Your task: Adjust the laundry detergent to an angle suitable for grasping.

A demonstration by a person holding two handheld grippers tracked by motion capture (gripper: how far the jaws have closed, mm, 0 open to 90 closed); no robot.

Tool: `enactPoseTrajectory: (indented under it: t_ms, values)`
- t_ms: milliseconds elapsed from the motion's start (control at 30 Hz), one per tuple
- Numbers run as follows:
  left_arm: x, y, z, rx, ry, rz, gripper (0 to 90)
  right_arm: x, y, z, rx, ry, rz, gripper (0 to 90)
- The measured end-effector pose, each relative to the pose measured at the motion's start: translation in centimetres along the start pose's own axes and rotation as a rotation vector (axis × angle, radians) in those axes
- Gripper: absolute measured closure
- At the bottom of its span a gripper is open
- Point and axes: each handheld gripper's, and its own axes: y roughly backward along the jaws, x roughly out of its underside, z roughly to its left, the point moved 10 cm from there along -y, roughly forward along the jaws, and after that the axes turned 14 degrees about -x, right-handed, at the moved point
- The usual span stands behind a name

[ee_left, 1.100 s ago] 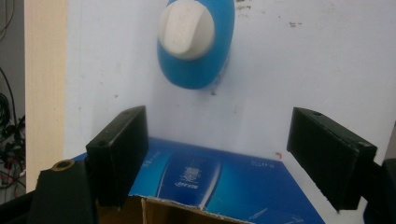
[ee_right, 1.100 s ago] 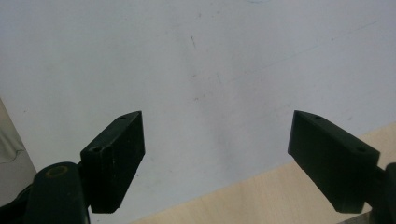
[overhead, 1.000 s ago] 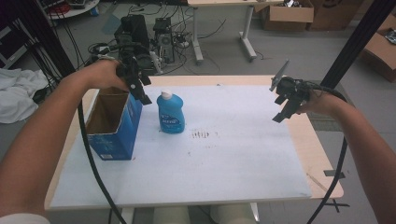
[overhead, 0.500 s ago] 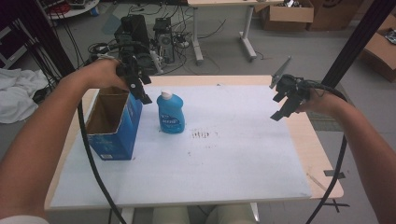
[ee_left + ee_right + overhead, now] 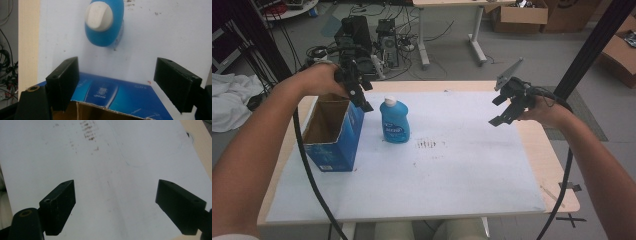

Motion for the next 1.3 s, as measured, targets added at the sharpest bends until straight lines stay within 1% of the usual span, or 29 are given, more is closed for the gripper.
enactPoseTrajectory:
  t_ms: [33,100,133,200,233,267,400,467,500,533,567,633,733,767,800,833,900,933,967,1000,1033,1067,1100,1133,1167,1200,1233,1267,1300]
  values:
    - [0.0,0.0,0.0,-0.002,-0.005,-0.001,21.4,-0.7,-0.6,0.2,-0.014,0.008,-0.02,16.5]
    - [0.0,0.0,0.0,-0.003,-0.005,-0.002,21.5,-1.0,-0.8,0.2,-0.015,0.012,-0.021,16.4]
    - [0.0,0.0,0.0,-0.002,-0.018,0.006,21.4,-1.6,-1.3,0.4,-0.02,0.028,-0.017,16.2]
    - [0.0,0.0,-0.1,-0.001,-0.009,0.001,21.4,-2.1,-1.7,0.6,-0.027,0.039,-0.022,16.4]
    - [-0.1,0.0,0.0,-0.003,-0.009,-0.002,21.4,-2.4,-1.9,0.7,-0.032,0.045,-0.024,16.4]
    - [-0.1,0.0,0.0,-0.003,-0.018,0.004,21.4,-2.6,-2.1,0.8,-0.036,0.047,-0.025,16.4]
    - [-0.2,-0.1,-0.1,0.001,-0.011,0.004,21.3,-3.4,-2.9,1.0,-0.044,0.06,-0.024,16.2]
    - [-0.2,-0.1,-0.1,-0.002,-0.007,-0.001,21.3,-3.9,-3.4,1.1,-0.051,0.07,-0.035,16.1]
    - [-0.2,-0.1,0.0,0.0,-0.017,0.006,21.3,-4.3,-3.7,1.2,-0.055,0.077,-0.042,16.2]
    - [-0.3,-0.1,-0.1,0.0,-0.008,0.0,21.3,-4.7,-4.0,1.3,-0.055,0.082,-0.048,16.1]
    - [-0.3,-0.1,0.0,-0.002,-0.015,-0.001,21.3,-5.2,-4.3,1.3,-0.055,0.09,-0.059,16.1]
    - [-0.5,-0.1,0.0,0.001,-0.01,-0.007,21.4,-6.2,-5.0,1.5,-0.056,0.105,-0.083,16.0]
    - [-0.7,-0.2,-0.1,0.002,-0.017,-0.002,21.3,-7.7,-6.1,1.5,-0.026,0.138,-0.12,16.0]
    - [-0.8,-0.2,-0.1,0.004,-0.027,-0.001,21.3,-7.7,-6.1,1.5,-0.026,0.138,-0.12,16.0]
    - [-0.9,-0.3,-0.1,0.001,-0.023,-0.008,21.3,-8.2,-6.5,1.5,-0.029,0.145,-0.143,16.0]
    - [-0.9,-0.2,0.0,0.001,-0.033,-0.004,21.3,-9.1,-7.3,1.5,-0.019,0.151,-0.173,16.0]
    - [-0.9,-0.3,-0.1,0.003,-0.024,-0.004,21.3,-9.8,-7.9,1.3,-0.003,0.163,-0.189,16.0]
    - [-0.8,-0.3,-0.1,0.002,-0.034,-0.001,21.3,-10.1,-8.2,1.3,0.003,0.164,-0.203,16.0]
    - [-0.8,-0.3,-0.1,0.003,-0.035,-0.001,21.3,-10.1,-8.2,1.3,0.003,0.164,-0.203,16.0]
    - [-0.7,-0.3,-0.1,0.006,-0.033,0.005,21.3,-10.8,-8.7,1.2,-0.003,0.17,-0.223,16.0]
    - [-0.7,-0.4,-0.1,0.007,-0.033,0.004,21.3,-11.0,-8.9,1.2,-0.001,0.172,-0.23,16.0]
    - [-0.8,-0.4,-0.1,0.006,-0.026,-0.002,21.3,-11.0,-8.9,1.2,-0.001,0.172,-0.23,16.0]
    - [-0.7,-0.4,0.0,0.006,-0.034,0.007,21.3,-11.7,-9.4,1.0,-0.002,0.173,-0.253,16.0]
    - [-0.8,-0.4,-0.1,0.007,-0.024,0.001,21.3,-11.7,-9.4,1.0,-0.002,0.173,-0.253,16.0]
    - [-0.8,-0.5,0.0,0.006,-0.027,0.0,21.3,-11.9,-9.6,0.9,-0.005,0.173,-0.261,16.1]
    - [-0.8,-0.5,0.0,0.007,-0.026,-0.004,21.3,-12.5,-10.0,0.7,-0.011,0.168,-0.291,16.1]
    - [-0.7,-0.5,0.0,0.008,-0.034,0.002,21.3,-12.5,-10.0,0.7,-0.011,0.168,-0.291,16.1]
    - [-0.7,-0.6,0.1,0.008,-0.034,0.003,21.3,-13.0,-10.4,0.5,-0.024,0.163,-0.325,16.1]
    - [-0.7,-0.6,0.1,0.008,-0.034,0.003,21.3,-13.0,-10.4,0.5,-0.024,0.163,-0.325,16.1]
